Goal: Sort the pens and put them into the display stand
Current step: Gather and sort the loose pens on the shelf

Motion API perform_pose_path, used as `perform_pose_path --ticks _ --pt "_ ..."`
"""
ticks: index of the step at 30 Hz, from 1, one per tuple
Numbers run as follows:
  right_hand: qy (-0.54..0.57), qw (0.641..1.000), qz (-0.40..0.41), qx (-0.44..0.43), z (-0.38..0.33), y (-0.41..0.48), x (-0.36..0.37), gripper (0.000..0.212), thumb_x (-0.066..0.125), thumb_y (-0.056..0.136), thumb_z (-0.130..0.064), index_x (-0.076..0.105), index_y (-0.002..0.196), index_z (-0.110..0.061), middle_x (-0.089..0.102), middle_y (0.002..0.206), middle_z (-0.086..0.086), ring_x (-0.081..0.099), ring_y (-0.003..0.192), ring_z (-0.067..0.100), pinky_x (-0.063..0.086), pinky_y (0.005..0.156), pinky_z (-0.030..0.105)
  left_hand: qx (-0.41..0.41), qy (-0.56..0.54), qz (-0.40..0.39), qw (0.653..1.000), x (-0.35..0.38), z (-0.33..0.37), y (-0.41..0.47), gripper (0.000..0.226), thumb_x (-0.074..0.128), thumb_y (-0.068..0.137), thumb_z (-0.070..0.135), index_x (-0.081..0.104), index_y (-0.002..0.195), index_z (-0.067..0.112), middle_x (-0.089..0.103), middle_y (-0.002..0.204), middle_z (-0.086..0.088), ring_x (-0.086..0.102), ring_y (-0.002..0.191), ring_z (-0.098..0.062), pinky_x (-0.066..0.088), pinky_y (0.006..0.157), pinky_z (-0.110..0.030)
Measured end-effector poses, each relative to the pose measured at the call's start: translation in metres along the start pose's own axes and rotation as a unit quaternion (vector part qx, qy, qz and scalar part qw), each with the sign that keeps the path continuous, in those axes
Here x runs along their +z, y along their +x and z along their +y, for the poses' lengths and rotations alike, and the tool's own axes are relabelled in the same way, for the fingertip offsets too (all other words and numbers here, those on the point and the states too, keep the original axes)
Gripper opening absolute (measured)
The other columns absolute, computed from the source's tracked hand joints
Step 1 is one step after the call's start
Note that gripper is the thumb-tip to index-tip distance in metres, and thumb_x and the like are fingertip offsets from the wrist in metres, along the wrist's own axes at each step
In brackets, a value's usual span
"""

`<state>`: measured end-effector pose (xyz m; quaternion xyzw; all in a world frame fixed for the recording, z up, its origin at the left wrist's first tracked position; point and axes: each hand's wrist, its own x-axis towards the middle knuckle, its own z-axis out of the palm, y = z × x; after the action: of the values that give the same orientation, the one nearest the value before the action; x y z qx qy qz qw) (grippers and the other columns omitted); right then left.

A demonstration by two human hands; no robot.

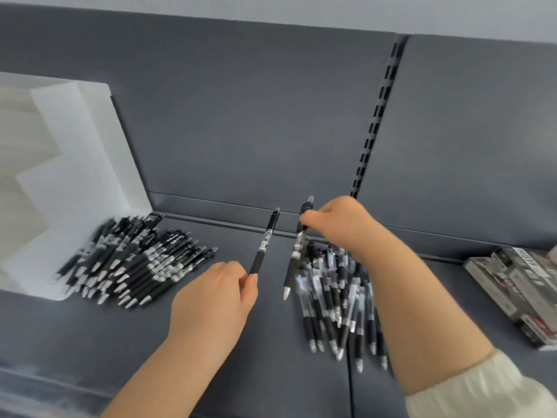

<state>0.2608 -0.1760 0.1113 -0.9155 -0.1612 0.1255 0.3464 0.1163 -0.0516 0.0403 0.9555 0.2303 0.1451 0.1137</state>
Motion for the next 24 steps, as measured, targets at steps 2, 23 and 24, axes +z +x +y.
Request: perform_pose_path --ticks 2,23,24 --pt "-0.005 1.0 -0.028 -0.012 -0.022 0.005 0.033 0.049 0.059 0.081 -0.029 0.02 0.054 -0.019 0.016 0.044 -0.003 0.013 0.044 0.017 0.012 0.047 0.027 -0.009 0.01 0.007 1.0 -0.01 -0.03 0.001 0.032 0.033 0.096 0.045 0.04 0.07 0.027 0.047 0.072 0.007 0.049 0.064 -0.011 0.031 0.051 -0.025" --pt "-0.022 0.998 -0.029 0.058 -0.133 0.051 0.23 0.047 0.053 0.085 -0.028 0.02 0.052 -0.017 0.021 0.045 -0.002 0.019 0.043 0.018 0.021 0.049 0.027 0.095 0.09 -0.002 0.991 -0.047 -0.229 0.045 0.031 0.021 0.097 0.053 0.033 0.088 0.026 0.041 0.085 0.009 0.041 0.069 -0.012 0.024 0.046 -0.022" --pt "-0.019 0.998 -0.023 0.062 -0.131 0.049 0.23 0.047 0.053 0.084 -0.027 0.02 0.052 -0.018 0.021 0.045 -0.002 0.019 0.043 0.018 0.021 0.049 0.027 0.11 0.089 0.011 0.99 -0.045 -0.229 0.046 0.029 0.029 0.096 0.052 0.034 0.085 0.026 0.042 0.081 0.009 0.041 0.065 -0.012 0.02 0.044 -0.022"
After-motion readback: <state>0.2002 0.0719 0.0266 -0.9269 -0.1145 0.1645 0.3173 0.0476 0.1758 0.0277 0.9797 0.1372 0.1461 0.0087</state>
